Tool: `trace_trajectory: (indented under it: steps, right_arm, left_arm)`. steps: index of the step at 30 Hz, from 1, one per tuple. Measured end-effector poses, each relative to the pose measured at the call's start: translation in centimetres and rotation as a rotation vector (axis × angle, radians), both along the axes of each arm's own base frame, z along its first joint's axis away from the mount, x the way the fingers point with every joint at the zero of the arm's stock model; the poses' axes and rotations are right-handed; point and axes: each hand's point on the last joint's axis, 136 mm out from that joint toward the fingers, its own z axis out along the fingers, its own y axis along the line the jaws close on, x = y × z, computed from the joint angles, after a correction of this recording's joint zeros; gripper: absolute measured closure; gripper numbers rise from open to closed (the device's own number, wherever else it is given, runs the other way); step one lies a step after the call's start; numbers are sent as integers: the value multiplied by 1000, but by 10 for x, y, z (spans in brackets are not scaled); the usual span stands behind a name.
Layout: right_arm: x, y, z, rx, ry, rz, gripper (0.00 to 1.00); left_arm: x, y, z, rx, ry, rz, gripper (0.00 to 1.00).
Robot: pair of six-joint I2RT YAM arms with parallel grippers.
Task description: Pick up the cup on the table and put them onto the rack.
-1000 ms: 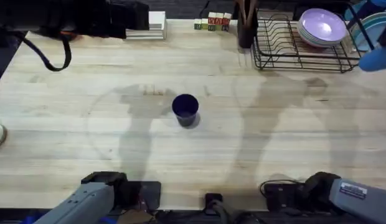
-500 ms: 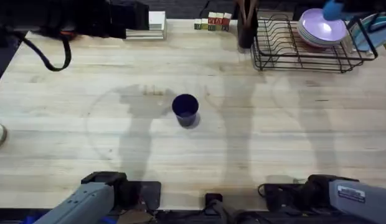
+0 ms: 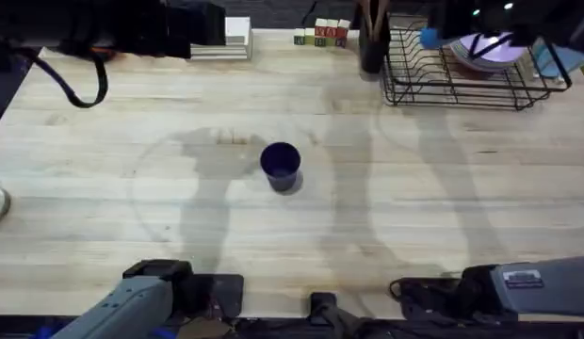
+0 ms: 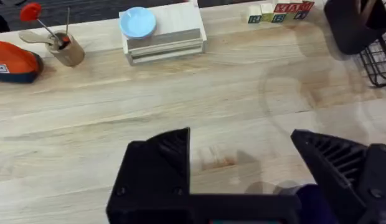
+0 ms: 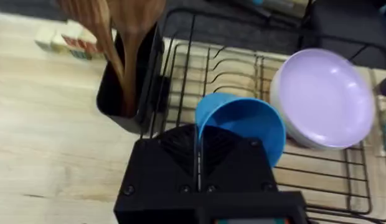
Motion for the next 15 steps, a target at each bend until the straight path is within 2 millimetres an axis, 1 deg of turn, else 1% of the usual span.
trace_trajectory:
  steps: [5,8,10,15]
  right_arm:
    - [8,2,-36,-4,75,3,971]
    - [10,2,-51,-6,107,4,971]
    - [11,4,-58,-2,122,9,971]
    - [6,17,-65,37,155,69,972]
  left_arm:
    - [0,0,0,0,0,0,8]
    - [0,0,0,0,0,0,8]
    - [0,0,0,0,0,0,8]
    - [0,0,0,0,0,0,8]
